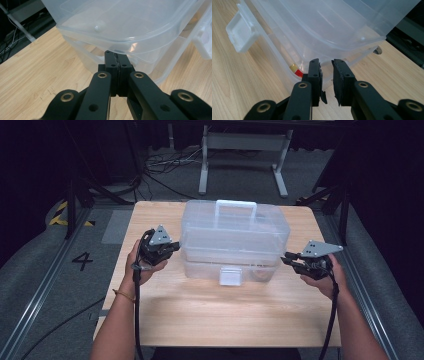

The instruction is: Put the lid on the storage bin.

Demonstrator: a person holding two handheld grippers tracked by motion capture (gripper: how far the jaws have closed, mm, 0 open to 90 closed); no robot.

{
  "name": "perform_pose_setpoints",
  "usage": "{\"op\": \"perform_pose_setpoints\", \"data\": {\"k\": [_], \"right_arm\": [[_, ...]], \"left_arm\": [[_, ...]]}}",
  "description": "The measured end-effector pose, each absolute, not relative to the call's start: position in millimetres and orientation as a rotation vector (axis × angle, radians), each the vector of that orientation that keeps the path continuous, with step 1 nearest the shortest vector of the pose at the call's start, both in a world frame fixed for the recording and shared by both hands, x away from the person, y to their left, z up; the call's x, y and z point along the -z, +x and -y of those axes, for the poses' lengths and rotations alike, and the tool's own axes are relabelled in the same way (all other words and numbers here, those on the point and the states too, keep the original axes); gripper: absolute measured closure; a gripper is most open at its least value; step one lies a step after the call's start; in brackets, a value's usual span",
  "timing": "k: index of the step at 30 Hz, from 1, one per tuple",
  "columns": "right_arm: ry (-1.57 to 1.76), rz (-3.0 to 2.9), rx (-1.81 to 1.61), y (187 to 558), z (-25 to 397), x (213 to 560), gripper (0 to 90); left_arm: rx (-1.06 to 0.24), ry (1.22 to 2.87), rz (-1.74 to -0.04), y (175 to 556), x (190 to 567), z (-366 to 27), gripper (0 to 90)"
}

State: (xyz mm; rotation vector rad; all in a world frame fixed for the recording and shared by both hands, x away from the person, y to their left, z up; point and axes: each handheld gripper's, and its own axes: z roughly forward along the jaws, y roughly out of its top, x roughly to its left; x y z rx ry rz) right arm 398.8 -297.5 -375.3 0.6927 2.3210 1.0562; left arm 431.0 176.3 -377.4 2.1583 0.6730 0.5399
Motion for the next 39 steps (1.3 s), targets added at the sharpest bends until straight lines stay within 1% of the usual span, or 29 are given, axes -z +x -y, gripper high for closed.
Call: {"op": "perform_pose_setpoints", "data": {"k": [26,39], "right_arm": [[0.697,-2.371,-0.986,403.8,298.9,385.4,76.4],[0.686,-2.404,-0.949,404.6,299.3,389.7,76.4]], "left_arm": [[-0.53,2.211,-0.699,431.1,393.2,-174.5,90.0],[-0.547,2.241,-0.707,430.4,398.3,-173.7,90.0]]}}
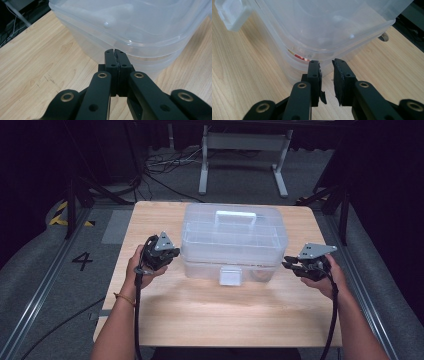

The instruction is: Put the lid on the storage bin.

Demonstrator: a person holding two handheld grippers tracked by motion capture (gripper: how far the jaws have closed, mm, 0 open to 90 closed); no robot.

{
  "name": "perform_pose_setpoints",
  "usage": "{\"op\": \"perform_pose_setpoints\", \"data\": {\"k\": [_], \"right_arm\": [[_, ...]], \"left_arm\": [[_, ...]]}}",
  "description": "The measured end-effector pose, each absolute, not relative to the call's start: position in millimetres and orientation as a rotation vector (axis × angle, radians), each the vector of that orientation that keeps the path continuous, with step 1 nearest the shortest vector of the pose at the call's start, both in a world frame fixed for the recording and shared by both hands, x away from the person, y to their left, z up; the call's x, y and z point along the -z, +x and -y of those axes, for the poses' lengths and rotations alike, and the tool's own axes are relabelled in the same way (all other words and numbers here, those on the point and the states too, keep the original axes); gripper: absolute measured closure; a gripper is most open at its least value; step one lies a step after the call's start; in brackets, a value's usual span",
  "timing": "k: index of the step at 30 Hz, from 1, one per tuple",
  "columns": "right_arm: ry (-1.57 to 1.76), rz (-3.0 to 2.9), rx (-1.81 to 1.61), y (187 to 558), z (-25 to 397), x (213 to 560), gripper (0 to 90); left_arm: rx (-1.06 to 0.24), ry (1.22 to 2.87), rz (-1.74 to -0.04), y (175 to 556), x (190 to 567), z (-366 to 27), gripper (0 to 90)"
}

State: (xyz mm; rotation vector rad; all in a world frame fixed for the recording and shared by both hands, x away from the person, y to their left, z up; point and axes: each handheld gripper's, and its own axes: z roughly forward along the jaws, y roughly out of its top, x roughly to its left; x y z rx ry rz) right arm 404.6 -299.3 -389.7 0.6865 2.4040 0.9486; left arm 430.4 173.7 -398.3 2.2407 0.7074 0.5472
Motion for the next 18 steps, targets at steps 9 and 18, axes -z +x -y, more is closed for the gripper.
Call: {"op": "perform_pose_setpoints", "data": {"k": [9,18], "right_arm": [[0.685,-2.428,-0.929,404.0,299.0,391.4,75.5],[0.678,-2.45,-0.927,403.6,298.9,392.8,73.8]], "left_arm": [[-0.55,2.256,-0.71,430.2,401.6,-172.9,90.0],[-0.547,2.24,-0.707,430.0,401.0,-175.8,90.0]]}}
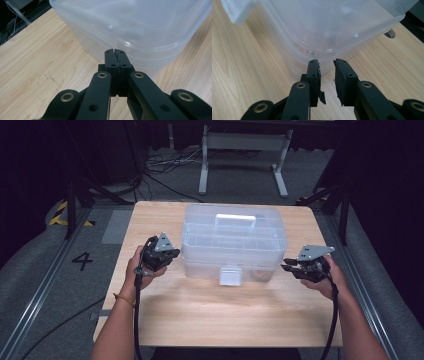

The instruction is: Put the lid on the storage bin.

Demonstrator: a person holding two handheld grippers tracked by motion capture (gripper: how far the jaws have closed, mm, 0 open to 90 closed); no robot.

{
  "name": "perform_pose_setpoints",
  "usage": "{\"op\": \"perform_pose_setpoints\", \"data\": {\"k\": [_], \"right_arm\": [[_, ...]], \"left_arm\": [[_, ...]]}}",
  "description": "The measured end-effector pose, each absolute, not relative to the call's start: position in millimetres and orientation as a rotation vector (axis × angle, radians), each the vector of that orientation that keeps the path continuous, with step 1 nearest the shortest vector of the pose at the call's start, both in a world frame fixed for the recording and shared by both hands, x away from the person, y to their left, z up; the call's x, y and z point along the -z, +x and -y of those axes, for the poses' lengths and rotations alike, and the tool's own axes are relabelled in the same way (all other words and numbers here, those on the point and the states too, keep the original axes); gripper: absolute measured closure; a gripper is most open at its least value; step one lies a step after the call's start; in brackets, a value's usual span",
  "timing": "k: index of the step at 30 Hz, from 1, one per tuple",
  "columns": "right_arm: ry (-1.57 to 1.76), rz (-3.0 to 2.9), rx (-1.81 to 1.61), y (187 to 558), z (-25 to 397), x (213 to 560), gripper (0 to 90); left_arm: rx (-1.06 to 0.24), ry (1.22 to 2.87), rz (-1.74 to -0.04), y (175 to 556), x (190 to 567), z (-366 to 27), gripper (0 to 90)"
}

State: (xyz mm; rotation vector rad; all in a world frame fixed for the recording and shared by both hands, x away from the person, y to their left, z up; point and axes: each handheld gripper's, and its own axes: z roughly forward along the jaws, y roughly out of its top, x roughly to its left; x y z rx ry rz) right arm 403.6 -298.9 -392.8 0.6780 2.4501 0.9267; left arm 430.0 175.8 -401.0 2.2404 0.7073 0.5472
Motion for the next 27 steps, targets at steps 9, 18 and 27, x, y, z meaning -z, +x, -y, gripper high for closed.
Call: {"op": "perform_pose_setpoints", "data": {"k": [9,18,27], "right_arm": [[0.649,-2.484,-0.939,402.0,296.4,392.7,64.8],[0.663,-2.492,-0.939,402.9,292.3,393.6,51.4],[0.673,-2.487,-0.947,403.5,289.6,395.4,43.0]], "left_arm": [[-0.538,2.249,-0.716,430.5,402.8,-175.1,90.0],[-0.55,2.254,-0.713,429.3,404.1,-174.4,90.0],[-0.551,2.251,-0.712,428.6,404.7,-175.6,87.3]]}}
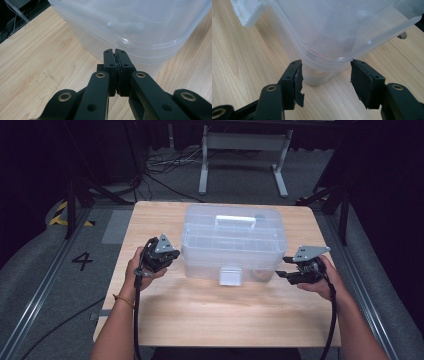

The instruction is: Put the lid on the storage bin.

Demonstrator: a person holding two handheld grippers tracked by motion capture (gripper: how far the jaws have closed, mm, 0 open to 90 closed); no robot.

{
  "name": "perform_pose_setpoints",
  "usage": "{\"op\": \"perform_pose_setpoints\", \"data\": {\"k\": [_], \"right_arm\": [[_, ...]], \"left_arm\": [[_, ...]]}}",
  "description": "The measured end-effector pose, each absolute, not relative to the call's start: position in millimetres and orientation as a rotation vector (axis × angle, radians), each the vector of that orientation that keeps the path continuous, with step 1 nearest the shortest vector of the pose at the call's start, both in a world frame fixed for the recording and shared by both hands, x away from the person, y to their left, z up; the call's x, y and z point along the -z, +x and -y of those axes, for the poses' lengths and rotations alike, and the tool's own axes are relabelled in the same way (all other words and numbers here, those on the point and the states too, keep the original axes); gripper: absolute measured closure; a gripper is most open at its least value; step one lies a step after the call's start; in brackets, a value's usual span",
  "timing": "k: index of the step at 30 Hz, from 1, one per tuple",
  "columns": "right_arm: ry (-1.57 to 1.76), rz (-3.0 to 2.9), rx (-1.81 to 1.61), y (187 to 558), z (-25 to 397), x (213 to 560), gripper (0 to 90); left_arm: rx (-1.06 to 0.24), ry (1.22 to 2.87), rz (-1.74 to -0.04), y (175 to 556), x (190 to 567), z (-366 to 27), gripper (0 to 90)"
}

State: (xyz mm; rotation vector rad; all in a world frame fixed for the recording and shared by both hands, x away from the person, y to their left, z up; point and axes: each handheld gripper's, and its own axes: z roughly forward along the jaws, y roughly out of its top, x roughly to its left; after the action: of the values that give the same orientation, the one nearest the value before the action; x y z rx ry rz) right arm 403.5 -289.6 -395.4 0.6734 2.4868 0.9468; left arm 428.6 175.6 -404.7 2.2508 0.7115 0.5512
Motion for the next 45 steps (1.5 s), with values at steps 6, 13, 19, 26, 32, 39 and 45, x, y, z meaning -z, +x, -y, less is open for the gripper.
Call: {"op": "perform_pose_setpoints", "data": {"k": [6,13,19,26,32,39,45], "right_arm": [[0.688,-2.473,-0.953,403.8,290.6,394.0,43.1],[0.688,-2.46,-0.916,404.2,290.1,393.2,42.5],[0.685,-2.468,-0.905,403.8,288.2,392.1,41.9],[0.679,-2.473,-0.889,402.4,284.8,390.5,39.2],[0.673,-2.487,-0.848,403.0,285.0,391.5,36.2],[0.713,-2.474,-0.842,405.8,289.7,389.6,34.0],[0.741,-2.454,-0.841,405.3,295.8,389.1,31.3]], "left_arm": [[-0.533,2.247,-0.721,429.3,402.8,-179.2,79.5],[-0.543,2.274,-0.729,426.9,397.7,-178.4,72.1],[-0.521,2.305,-0.741,421.9,396.8,-181.5,63.7],[-0.559,2.323,-0.744,411.9,395.6,-182.8,52.7],[-0.555,2.358,-0.702,400.0,398.5,-179.8,45.9],[-0.567,2.413,-0.689,391.1,407.4,-175.2,36.3],[-0.564,2.431,-0.705,385.2,419.0,-170.9,27.6]]}}
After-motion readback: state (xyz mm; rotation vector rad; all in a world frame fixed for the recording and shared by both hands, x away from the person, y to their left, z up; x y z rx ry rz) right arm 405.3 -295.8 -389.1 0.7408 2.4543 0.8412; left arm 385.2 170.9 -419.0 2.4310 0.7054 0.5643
